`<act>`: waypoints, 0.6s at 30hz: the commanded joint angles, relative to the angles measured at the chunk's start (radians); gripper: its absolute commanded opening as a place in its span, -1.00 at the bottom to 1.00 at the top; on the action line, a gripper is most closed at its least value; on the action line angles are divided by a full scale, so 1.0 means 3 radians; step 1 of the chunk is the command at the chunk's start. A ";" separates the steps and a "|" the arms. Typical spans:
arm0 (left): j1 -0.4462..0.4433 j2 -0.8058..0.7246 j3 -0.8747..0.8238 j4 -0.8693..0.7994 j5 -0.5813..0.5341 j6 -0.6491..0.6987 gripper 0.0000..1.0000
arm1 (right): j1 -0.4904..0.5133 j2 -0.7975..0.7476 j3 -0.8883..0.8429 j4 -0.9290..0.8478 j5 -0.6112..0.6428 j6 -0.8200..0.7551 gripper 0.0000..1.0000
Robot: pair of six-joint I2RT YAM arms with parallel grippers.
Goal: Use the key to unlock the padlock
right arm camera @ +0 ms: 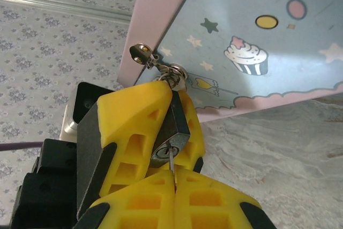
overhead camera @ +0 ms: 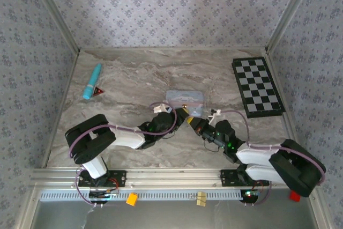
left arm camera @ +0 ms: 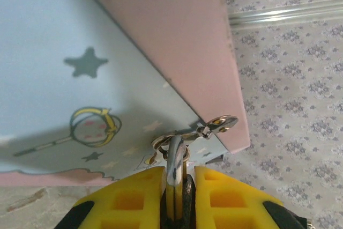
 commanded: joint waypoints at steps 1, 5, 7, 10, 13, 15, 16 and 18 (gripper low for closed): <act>-0.0412 -0.0003 0.0177 0.0203 0.1099 0.0005 -1.00 | -0.0059 0.0184 0.0325 0.0642 0.0405 0.0028 -1.00; -0.0412 0.0019 0.0139 0.0217 0.1099 -0.0034 -1.00 | -0.0064 0.0149 0.0366 0.0561 0.0405 -0.0016 -1.00; -0.0409 0.0046 0.0110 0.0243 0.1089 -0.0069 -1.00 | -0.0061 0.0099 0.0391 0.0474 0.0396 -0.0042 -1.00; -0.0387 0.0107 0.0052 0.0312 0.1077 -0.0156 -1.00 | -0.0053 0.0021 0.0393 0.0253 0.0383 -0.0059 -1.00; -0.0344 0.0143 0.0004 0.0283 0.1084 -0.0231 -1.00 | -0.0014 -0.0043 0.0315 0.0038 0.0417 -0.0062 -1.00; -0.0325 0.0143 -0.0045 0.0302 0.1064 -0.0264 -1.00 | 0.0018 -0.0085 0.0252 -0.0094 0.0459 -0.0047 -1.00; -0.0320 0.0143 -0.0056 0.0306 0.1059 -0.0271 -1.00 | 0.0038 -0.0107 0.0217 -0.0153 0.0484 -0.0040 -1.00; -0.0320 0.0140 -0.0039 0.0291 0.1068 -0.0261 -1.00 | 0.0068 -0.0118 0.0155 -0.0175 0.0516 -0.0040 -1.00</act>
